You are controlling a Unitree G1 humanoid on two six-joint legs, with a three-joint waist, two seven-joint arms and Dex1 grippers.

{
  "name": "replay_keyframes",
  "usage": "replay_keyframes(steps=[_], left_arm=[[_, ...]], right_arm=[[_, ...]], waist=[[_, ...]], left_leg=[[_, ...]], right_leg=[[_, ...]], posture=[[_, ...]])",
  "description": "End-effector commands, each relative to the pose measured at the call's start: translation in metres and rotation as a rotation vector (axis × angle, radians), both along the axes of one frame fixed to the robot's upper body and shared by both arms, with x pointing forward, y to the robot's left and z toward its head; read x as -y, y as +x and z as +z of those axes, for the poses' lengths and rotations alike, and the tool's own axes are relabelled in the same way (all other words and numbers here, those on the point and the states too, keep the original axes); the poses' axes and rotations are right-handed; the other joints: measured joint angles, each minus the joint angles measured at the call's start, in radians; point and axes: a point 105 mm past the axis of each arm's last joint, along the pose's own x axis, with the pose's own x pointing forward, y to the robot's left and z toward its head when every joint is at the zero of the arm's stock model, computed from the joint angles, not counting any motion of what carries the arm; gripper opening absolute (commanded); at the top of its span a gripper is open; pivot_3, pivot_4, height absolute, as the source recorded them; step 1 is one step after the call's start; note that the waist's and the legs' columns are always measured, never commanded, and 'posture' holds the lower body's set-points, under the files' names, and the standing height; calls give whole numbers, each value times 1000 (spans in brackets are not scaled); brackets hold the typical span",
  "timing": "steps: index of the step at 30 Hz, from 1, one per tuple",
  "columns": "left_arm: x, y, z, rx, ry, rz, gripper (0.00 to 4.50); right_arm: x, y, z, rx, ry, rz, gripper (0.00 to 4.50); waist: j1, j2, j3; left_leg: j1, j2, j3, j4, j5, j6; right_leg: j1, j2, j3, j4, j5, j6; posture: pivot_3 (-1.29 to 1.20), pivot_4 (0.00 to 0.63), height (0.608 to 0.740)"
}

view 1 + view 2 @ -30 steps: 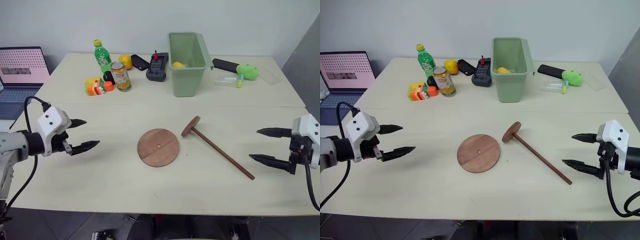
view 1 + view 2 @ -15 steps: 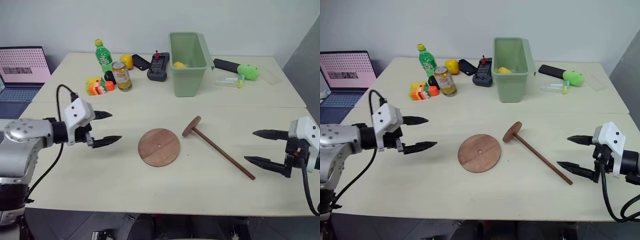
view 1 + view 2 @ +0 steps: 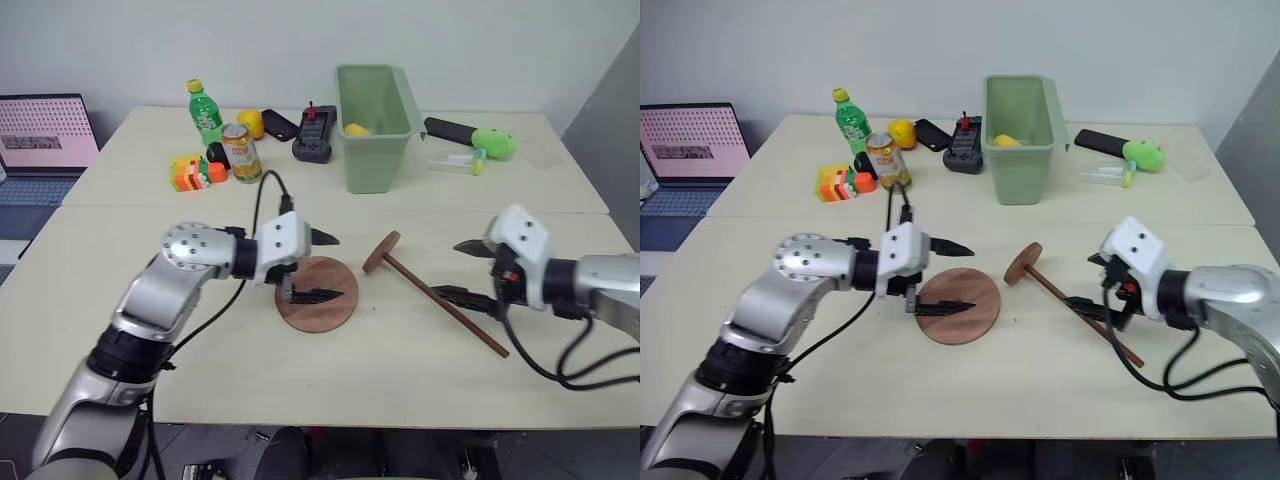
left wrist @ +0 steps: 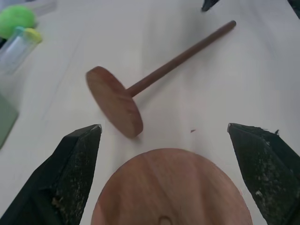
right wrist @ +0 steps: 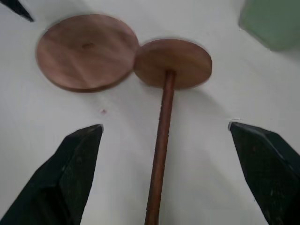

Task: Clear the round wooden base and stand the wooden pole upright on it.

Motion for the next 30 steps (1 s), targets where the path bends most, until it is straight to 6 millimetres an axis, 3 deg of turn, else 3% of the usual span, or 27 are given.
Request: replay_keyframes(steps=[1,7,15,18,30], left_arm=[[6,1,2,79,18,-24,4500],[7,-4,-10,100,24,-10,4500],[6,-10,-27,100,0,49,4500],[6,-12,-29,98,-13,63,4500],[12,-22,-25,69,-127,58,4500]], right_arm=[[-11,10,-8,-107,-35,-41,4496],[-33,32,-24,-265,-145,-55,4496],[-39,61,-36,-355,-217,-81,4496],[-38,69,-33,-376,-225,-88,4074],[-47,73,-26,-461,-205,-70,1211]], waist=[[-1,0,0],[-3,1,0],[-1,1,0],[-2,1,0],[-2,1,0]], left_leg=[[0,0,0,0,0,0],[0,0,-2,0,0,1],[-4,-2,-3,1,0,1],[-4,-1,-3,1,0,1],[-9,-1,-3,1,0,1]], right_leg=[[-1,0,0,0,0,0],[-2,-1,1,1,0,0],[-3,-3,0,0,0,0],[-4,-4,-1,1,0,0],[-9,-5,-1,2,0,0]], posture=[[0,150,740],[0,150,740],[0,150,740],[0,150,740],[0,150,740]])
